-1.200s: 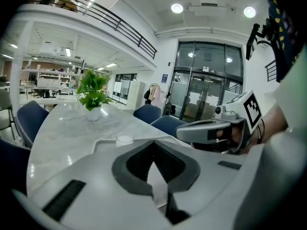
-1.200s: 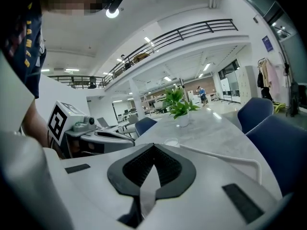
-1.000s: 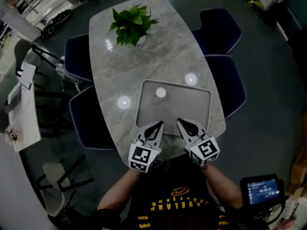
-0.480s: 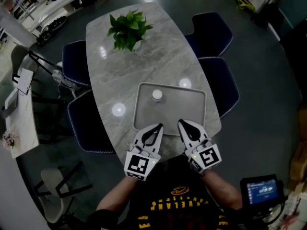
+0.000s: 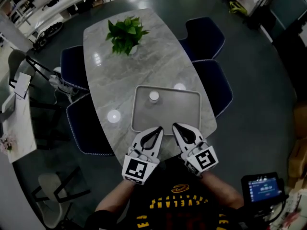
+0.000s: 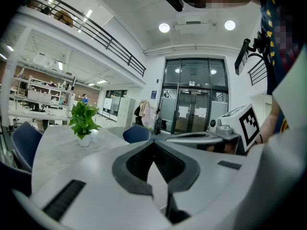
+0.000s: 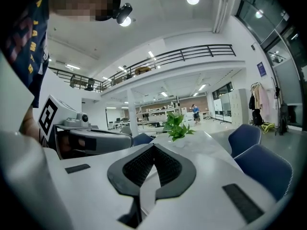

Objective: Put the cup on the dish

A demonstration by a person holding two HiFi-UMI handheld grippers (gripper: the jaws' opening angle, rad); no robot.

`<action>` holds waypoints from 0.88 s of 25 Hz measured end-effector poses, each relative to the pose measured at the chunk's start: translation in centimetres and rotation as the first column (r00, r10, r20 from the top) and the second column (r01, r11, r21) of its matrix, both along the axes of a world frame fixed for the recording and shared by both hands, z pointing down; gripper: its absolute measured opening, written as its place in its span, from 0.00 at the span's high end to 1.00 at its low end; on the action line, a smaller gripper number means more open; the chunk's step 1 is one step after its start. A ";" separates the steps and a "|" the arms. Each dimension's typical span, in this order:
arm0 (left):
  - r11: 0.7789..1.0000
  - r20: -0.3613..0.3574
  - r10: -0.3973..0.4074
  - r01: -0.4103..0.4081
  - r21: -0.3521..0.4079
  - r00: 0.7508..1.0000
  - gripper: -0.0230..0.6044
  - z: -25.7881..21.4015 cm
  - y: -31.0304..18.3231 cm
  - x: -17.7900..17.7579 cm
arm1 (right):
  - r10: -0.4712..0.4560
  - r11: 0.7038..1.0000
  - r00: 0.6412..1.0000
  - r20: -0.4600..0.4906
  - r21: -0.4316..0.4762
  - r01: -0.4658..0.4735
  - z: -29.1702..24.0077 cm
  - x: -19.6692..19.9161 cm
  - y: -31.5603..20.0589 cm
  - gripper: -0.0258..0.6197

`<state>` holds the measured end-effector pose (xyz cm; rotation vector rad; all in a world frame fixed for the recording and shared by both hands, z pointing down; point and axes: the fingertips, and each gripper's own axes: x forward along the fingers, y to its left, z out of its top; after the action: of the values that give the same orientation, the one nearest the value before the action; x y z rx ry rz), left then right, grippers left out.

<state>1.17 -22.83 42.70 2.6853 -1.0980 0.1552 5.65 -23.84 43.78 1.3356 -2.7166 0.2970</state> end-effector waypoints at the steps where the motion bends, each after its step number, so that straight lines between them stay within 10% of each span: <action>1: 1.000 0.001 0.004 -0.004 0.006 1.000 0.96 -0.1 0.1 0.0 | -0.001 1.000 1.000 -0.001 0.008 0.001 -0.2 -0.1 0.1 0.95; 22: 0.999 0.029 -0.010 0.012 -0.046 1.000 0.96 0.0 0.4 -1.0 | -0.019 1.000 1.000 0.002 -0.010 0.019 -0.5 -1.0 0.4 0.95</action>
<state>0.12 -22.43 42.74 2.6441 -1.1036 0.2149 4.69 -23.45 43.32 1.3074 -2.7237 0.3107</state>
